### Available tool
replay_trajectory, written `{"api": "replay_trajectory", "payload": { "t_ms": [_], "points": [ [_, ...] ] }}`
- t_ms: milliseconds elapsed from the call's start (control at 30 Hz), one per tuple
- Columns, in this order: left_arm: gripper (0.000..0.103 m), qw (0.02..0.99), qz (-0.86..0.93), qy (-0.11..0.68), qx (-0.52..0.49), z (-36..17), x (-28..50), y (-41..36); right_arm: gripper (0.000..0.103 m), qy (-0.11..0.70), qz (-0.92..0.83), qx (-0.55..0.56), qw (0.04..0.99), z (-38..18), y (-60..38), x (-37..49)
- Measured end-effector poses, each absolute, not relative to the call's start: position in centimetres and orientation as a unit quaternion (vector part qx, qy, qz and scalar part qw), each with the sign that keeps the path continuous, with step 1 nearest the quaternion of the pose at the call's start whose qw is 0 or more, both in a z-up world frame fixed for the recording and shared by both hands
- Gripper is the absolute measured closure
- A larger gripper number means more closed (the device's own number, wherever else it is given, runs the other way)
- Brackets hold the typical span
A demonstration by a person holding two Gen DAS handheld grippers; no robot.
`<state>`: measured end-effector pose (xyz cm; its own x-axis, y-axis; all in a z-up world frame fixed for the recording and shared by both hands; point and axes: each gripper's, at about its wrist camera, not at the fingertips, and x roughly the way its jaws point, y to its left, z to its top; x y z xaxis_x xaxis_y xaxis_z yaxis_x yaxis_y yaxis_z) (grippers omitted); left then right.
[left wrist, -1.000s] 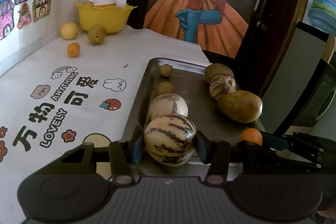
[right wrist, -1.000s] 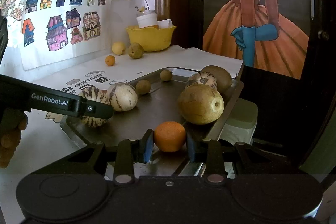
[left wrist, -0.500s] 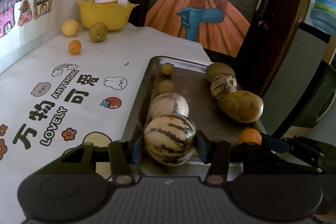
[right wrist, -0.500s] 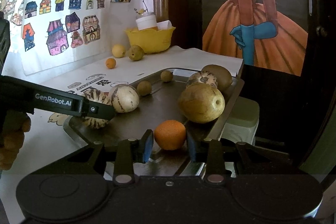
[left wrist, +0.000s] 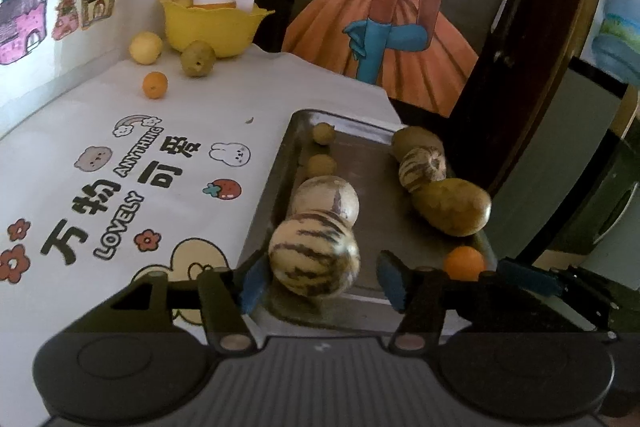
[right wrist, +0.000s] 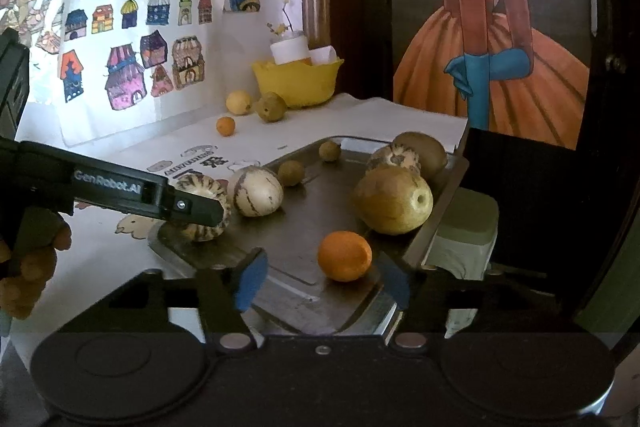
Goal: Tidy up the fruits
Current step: 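Lower and open the left tool in the tray while the right tool releases the orange, then withdraw both open tools from the tray toward the remaining loose fruits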
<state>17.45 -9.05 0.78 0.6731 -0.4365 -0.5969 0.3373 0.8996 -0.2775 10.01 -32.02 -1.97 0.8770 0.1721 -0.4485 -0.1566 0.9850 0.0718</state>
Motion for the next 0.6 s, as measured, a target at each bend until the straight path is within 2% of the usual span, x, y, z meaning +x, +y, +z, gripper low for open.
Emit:
{"api": "replay_trajectory", "payload": {
  "t_ms": [200,367,400,600],
  "points": [
    [0.027,0.915,-0.209,0.333,-0.087,1.9,15.9,-7.7,0.022,0.229,0.084,0.014,0.970,-1.4,-31.9,8.7],
    [0.001,0.919,-0.207,0.325,-0.087,2.4,14.5,-7.1,0.005,0.233,0.080,0.022,0.969,-0.9,-31.9,7.5],
    [0.001,0.920,-0.205,0.323,-0.087,2.4,14.2,-6.9,0.001,0.234,0.080,0.028,0.969,-0.8,-31.9,7.4],
    [0.001,0.923,-0.189,0.323,-0.084,2.7,13.0,-5.2,0.001,0.247,0.074,0.044,0.965,-0.1,-32.0,6.8]
  ]
}}
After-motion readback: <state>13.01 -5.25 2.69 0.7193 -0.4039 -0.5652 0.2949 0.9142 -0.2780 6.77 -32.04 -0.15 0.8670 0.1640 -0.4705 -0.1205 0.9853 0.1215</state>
